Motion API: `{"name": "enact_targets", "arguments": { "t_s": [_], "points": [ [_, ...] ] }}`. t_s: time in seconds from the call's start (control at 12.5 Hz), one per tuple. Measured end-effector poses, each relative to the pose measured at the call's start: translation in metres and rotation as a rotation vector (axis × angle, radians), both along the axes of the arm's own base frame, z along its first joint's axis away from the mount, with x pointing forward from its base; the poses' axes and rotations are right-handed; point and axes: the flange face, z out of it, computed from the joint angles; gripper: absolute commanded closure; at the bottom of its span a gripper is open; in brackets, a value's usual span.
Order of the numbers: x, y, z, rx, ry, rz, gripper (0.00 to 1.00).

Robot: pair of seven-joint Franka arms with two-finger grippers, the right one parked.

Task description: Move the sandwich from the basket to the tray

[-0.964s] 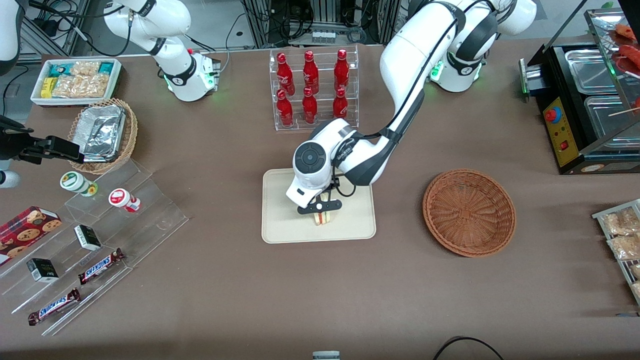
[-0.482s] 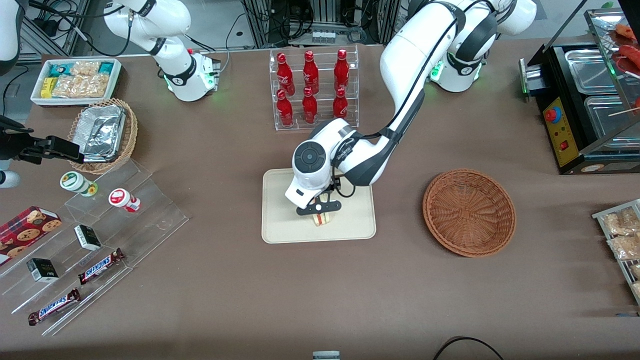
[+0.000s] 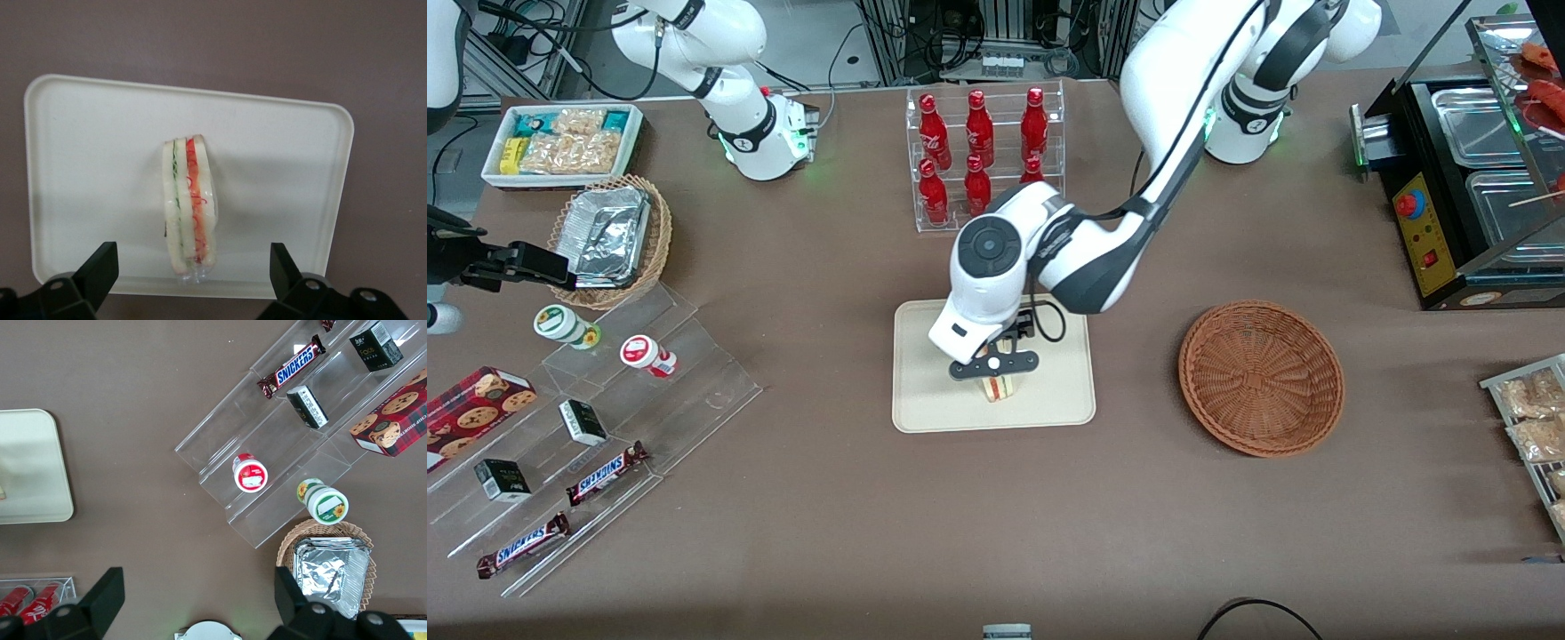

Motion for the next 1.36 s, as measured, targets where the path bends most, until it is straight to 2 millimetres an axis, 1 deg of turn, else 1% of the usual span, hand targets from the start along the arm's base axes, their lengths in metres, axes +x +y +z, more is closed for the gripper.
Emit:
{"name": "enact_targets", "arguments": {
  "t_s": [0.16, 0.24, 0.32, 0.48, 0.64, 0.8, 0.96, 1.2, 1.36],
  "points": [
    [0.013, 0.026, 0.030, 0.013, 0.002, -0.009, 0.00],
    [0.017, 0.039, 0.040, 0.031, 0.013, 0.002, 0.00],
    [0.026, 0.059, 0.049, 0.055, 0.026, 0.021, 0.00],
    [0.048, 0.112, 0.067, 0.082, 0.051, 0.007, 0.00],
    [0.061, 0.163, 0.080, 0.087, 0.060, -0.043, 0.00],
    [0.064, 0.207, 0.091, 0.090, 0.069, -0.083, 0.00],
    [0.063, 0.243, 0.099, 0.091, 0.076, -0.116, 0.00],
    [0.059, 0.287, 0.111, 0.089, 0.080, -0.163, 0.00],
    [0.052, 0.311, 0.121, 0.090, 0.088, -0.183, 0.00]
  ]
}}
